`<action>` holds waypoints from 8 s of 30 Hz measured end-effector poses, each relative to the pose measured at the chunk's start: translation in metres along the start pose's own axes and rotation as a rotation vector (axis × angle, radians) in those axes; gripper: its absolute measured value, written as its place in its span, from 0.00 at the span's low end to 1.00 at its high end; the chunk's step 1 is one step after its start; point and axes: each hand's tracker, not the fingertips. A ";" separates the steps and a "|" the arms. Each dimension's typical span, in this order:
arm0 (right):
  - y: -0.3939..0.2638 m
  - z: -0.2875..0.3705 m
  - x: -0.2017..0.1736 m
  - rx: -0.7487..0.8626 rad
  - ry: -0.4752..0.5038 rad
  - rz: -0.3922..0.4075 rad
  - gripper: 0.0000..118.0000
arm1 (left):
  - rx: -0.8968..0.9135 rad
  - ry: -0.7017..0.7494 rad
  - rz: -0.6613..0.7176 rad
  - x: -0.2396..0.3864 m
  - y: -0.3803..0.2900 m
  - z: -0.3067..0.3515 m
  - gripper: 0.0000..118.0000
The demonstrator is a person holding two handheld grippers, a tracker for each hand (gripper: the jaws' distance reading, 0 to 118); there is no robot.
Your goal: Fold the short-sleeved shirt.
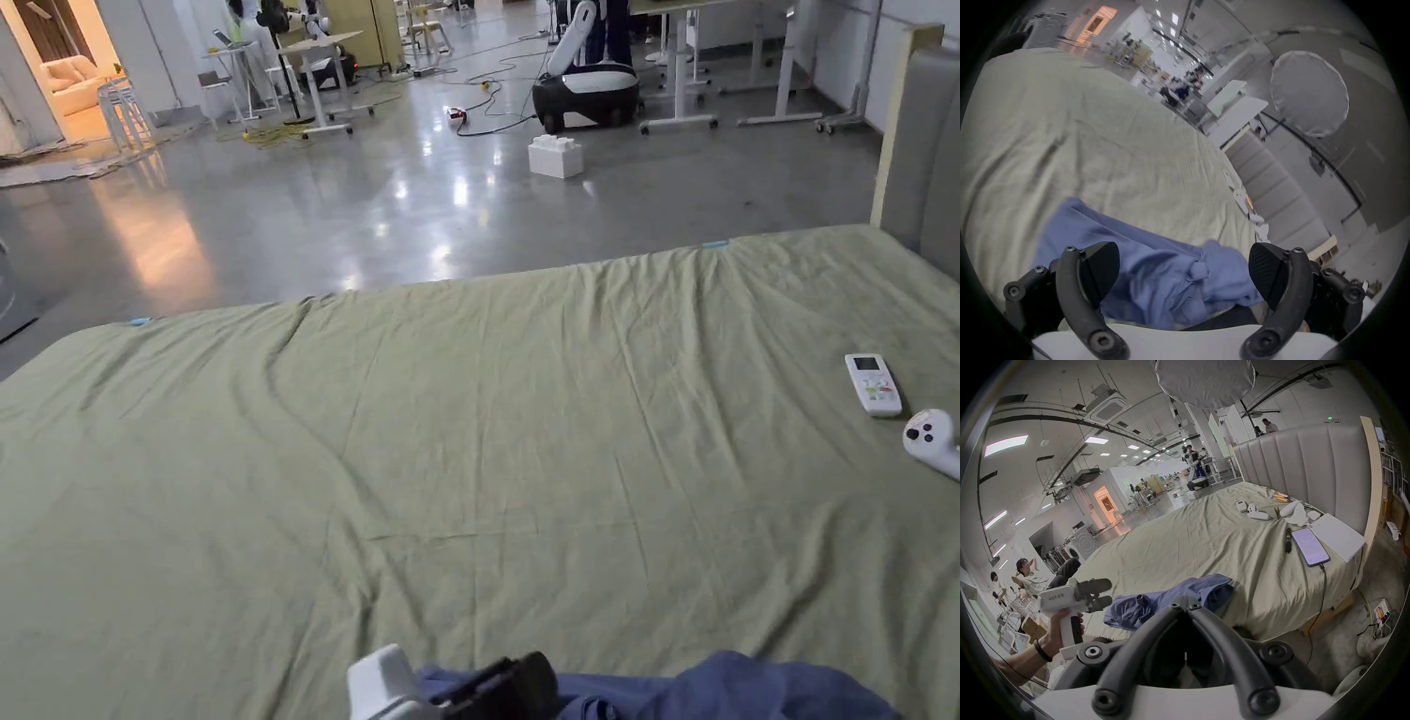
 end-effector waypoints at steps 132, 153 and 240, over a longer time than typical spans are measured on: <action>-0.056 -0.321 -0.113 -0.608 0.005 0.304 0.00 | -0.166 -0.130 0.193 -0.106 0.028 0.016 0.88; -0.036 -0.280 -0.082 -0.477 0.237 0.024 0.00 | -0.276 -0.107 0.374 -0.074 0.059 -0.023 0.32; 0.087 -0.020 -0.104 0.359 0.040 0.439 0.84 | 0.547 0.374 -0.752 0.155 0.016 0.210 0.68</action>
